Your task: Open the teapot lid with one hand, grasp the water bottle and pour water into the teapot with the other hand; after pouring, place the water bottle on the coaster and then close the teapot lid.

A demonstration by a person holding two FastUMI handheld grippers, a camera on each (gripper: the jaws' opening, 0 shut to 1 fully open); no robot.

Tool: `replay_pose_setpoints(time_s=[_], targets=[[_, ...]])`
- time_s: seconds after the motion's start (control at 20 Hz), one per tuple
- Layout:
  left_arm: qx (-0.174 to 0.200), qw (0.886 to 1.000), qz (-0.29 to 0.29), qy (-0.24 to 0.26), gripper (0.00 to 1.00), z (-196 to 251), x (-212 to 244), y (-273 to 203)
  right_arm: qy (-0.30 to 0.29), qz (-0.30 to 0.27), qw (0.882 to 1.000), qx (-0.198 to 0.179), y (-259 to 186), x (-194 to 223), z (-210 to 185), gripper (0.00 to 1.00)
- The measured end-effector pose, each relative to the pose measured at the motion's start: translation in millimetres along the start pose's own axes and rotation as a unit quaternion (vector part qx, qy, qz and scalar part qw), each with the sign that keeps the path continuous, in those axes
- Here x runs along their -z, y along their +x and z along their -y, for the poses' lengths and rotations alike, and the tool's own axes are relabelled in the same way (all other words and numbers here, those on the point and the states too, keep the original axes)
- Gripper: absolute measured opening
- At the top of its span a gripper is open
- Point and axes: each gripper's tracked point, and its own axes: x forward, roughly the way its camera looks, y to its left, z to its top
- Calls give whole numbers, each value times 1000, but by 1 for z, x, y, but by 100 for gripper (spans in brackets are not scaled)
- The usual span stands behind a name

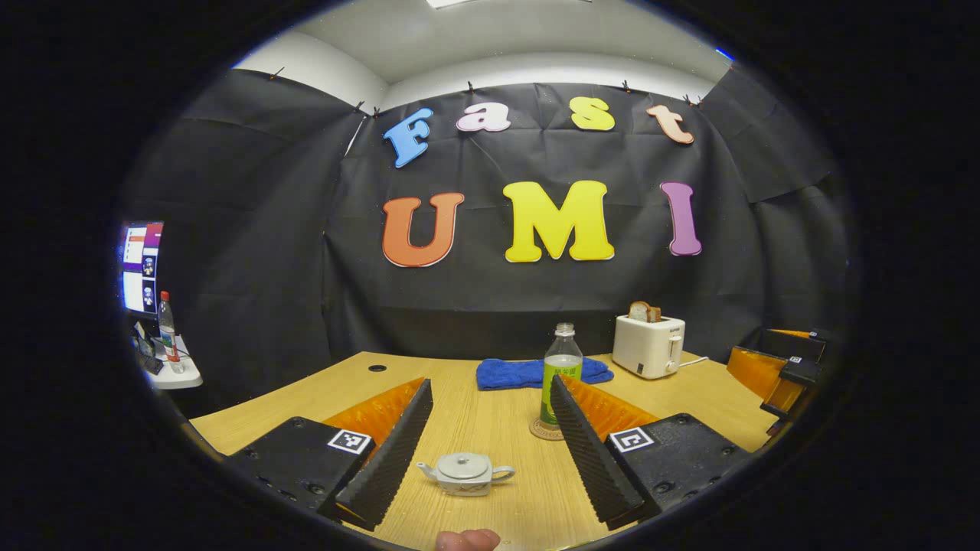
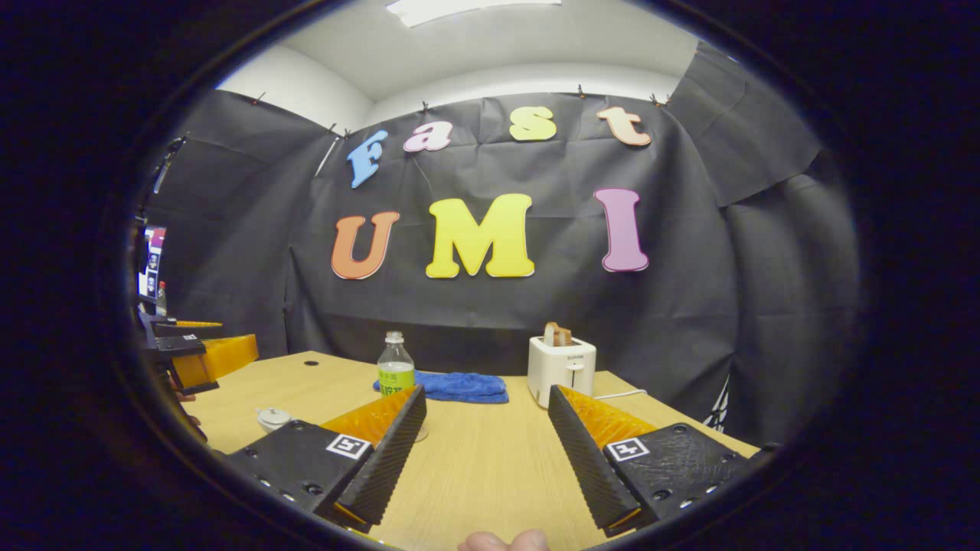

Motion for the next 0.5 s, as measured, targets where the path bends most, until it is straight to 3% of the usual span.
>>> replay_pose_setpoints(time_s=[0.5], targets=[[0,1000,4,-1,97,12,6,-32,-2,4,1000,21,-27,10,9,98]])
